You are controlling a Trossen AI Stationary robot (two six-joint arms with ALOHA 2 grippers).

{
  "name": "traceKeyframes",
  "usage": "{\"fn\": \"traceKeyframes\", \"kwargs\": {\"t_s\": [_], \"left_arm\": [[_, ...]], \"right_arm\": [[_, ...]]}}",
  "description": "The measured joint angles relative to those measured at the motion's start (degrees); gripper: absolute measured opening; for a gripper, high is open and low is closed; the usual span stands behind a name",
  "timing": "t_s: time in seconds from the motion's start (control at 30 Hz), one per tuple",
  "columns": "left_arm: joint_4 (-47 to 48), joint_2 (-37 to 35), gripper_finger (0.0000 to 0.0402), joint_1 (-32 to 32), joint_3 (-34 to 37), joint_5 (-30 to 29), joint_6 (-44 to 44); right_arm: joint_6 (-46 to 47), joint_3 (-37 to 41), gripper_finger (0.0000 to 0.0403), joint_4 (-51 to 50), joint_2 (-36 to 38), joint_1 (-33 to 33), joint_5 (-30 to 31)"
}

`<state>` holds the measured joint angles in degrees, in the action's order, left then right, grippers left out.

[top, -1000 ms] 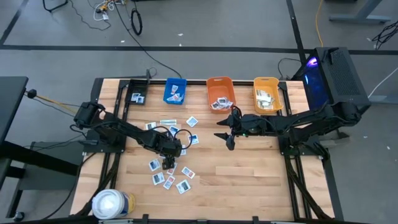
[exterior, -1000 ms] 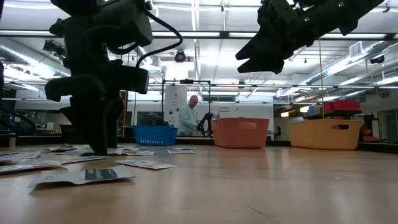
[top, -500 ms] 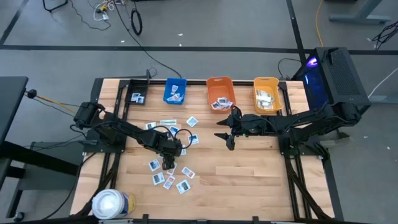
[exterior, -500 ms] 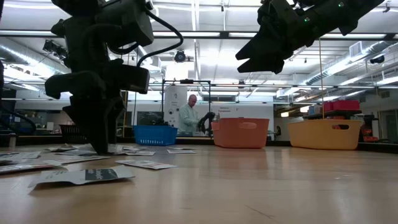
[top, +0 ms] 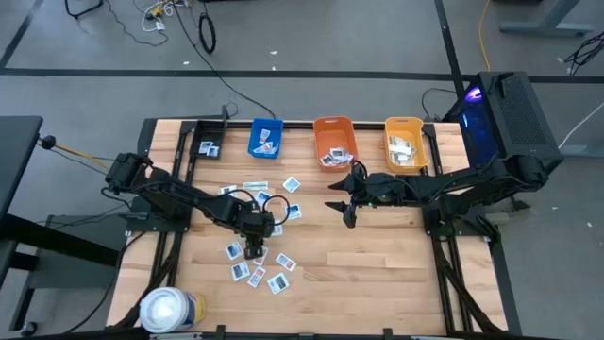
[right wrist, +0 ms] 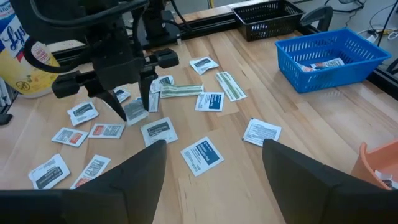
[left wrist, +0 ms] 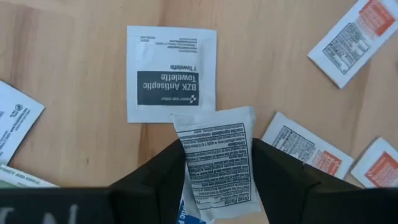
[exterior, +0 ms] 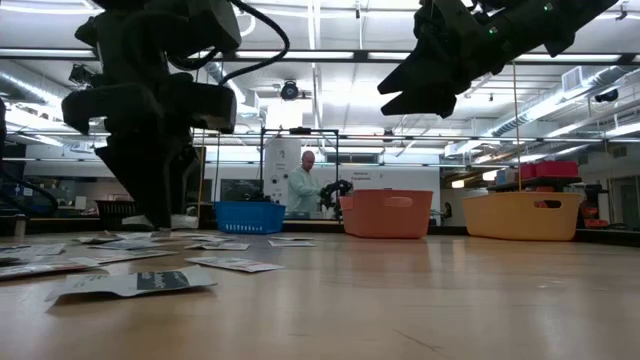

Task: Pick & Place First Aid Supplies
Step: Put the towelette pack into the orange bin

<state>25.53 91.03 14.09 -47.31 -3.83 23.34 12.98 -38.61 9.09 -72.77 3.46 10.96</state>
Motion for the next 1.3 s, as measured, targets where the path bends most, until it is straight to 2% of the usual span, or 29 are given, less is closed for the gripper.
{"fn": "traceKeyframes", "kwargs": {"t_s": [0.2,0.4,0.73,0.93,1.1,1.3], "left_arm": [[4.0,-1.7,0.0181,-0.3,-1.4,-0.5,-0.6],[11.9,-1.7,0.0181,-1.7,-8.6,-4.6,-6.2],[16.8,-1.7,0.0181,-7.9,-20.6,-12.7,-17.7],[16.8,-1.7,0.0181,-12.8,-25.4,-13.8,-25.5],[16.4,-1.7,0.0181,-17.7,-28.3,-14.1,-30.8],[14.2,-1.7,0.0181,-23.2,-30.8,-11.6,-34.8]], "right_arm": [[0.8,0.0,0.0267,2.4,0.0,0.0,-1.1],[7.7,0.0,0.0267,3.6,0.0,0.0,-1.5],[9.1,0.0,0.0267,7.8,1.6,0.0,-4.5],[5.8,0.0,0.0267,8.4,7.9,0.0,-4.1],[5.0,0.0,0.0267,8.4,15.1,0.0,-0.3],[3.9,0.0,0.0267,6.0,22.5,0.0,0.6]]}}
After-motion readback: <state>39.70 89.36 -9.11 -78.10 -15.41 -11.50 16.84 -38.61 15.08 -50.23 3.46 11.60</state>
